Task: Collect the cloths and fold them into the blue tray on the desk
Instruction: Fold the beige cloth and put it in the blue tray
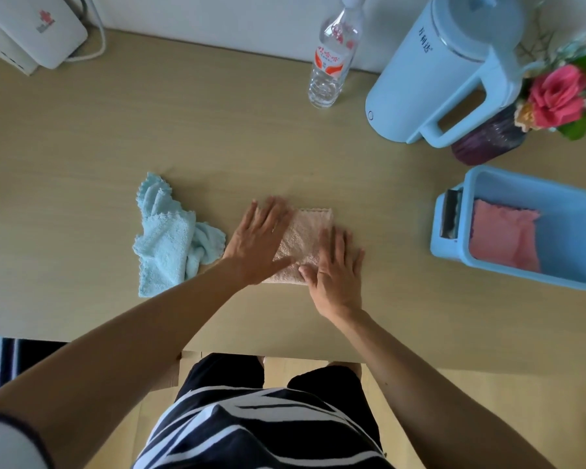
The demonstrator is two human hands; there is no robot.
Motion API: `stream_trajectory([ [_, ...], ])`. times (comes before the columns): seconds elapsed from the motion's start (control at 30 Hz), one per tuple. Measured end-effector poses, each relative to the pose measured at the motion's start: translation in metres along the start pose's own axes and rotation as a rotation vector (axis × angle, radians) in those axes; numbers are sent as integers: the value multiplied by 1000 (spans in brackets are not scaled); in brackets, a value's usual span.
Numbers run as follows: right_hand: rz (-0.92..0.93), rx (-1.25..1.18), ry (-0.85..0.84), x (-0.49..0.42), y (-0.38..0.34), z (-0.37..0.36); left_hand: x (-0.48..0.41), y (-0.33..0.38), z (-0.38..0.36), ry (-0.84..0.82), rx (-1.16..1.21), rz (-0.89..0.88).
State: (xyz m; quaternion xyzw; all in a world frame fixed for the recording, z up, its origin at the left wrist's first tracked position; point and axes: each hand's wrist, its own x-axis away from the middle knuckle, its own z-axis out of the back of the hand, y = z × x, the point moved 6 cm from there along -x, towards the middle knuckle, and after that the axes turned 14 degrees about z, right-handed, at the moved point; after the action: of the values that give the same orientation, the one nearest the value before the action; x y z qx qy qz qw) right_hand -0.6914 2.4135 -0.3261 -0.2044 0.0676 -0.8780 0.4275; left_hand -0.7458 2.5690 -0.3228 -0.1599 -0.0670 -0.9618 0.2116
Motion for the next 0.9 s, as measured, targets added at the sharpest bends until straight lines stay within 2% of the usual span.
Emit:
stream_trajectory([
  [0.07, -88, -82, 37, 7, -5, 5, -8, 4, 13, -13, 52, 29],
  [0.17, -128, -152, 151, 27, -14, 15, -15, 16, 28, 42, 33, 6],
  [0.27, -174, -233, 212, 48, -17, 18, -17, 20, 33, 47, 6, 69],
  [0.43, -248, -334, 289, 74, -9, 24, -26, 13, 39, -64, 35, 196],
  [0.53, -295, -350, 336, 85, -2, 31, -24, 13, 36, -151, 162, 235],
  [0.6, -305, -367, 364, 90, 1, 36, -23, 15, 33, -170, 193, 273],
  [0.77, -305, -409, 374, 103, 12, 46, -18, 15, 28, -126, 67, 341],
  [0.9, -288, -448, 382, 112, 23, 57, -13, 16, 27, -110, 118, 359],
])
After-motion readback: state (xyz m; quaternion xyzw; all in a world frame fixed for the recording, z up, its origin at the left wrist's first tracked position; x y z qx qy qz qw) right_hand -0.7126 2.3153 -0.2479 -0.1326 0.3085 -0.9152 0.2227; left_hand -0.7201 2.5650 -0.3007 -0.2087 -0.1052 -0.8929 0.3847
